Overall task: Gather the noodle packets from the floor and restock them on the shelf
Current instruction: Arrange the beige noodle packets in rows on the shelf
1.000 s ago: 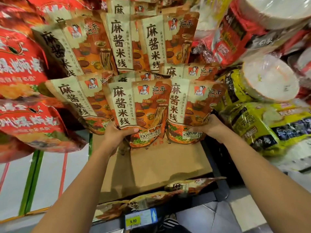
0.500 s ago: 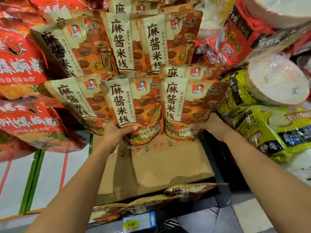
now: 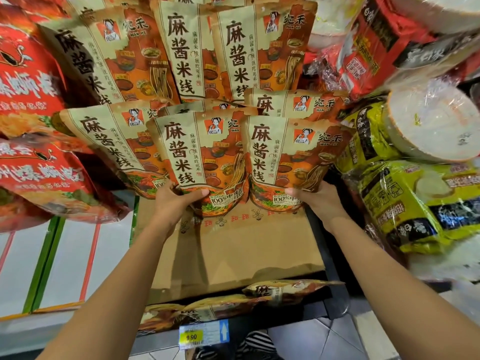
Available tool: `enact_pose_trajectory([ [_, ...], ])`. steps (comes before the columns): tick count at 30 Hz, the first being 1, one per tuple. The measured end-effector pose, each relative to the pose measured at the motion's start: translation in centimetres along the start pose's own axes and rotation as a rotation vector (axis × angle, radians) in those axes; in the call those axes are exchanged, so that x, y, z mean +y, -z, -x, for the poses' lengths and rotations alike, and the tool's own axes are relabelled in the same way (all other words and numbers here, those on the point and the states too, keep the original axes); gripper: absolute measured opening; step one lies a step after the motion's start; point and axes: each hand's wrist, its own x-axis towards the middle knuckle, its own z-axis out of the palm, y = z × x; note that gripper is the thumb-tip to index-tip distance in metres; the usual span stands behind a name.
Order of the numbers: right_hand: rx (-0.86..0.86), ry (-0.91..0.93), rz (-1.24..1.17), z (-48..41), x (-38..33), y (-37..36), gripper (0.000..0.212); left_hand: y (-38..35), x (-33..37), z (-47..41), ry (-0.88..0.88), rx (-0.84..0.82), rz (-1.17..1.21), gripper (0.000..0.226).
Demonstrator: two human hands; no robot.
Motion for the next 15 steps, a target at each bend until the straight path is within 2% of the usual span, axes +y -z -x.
enact_pose_trajectory([
  [3, 0.074, 0.003, -0.012, 0.6, 0.7, -0.5, 0.042, -0.3, -0.1, 0.9, -0.015, 0.027, 0.021, 0.038],
  [8, 0.162, -0.009, 0.019, 1.2, 0.8, -0.8, 0.05, -0.1, 0.3, 1.9, -0.048, 0.076, 0.037, 0.056],
  [15, 0.22, -0.025, 0.062, 2.1, 0.7, -1.4, 0.062, 0.0, 0.7, 2.8, -0.087, 0.103, 0.007, 0.06],
])
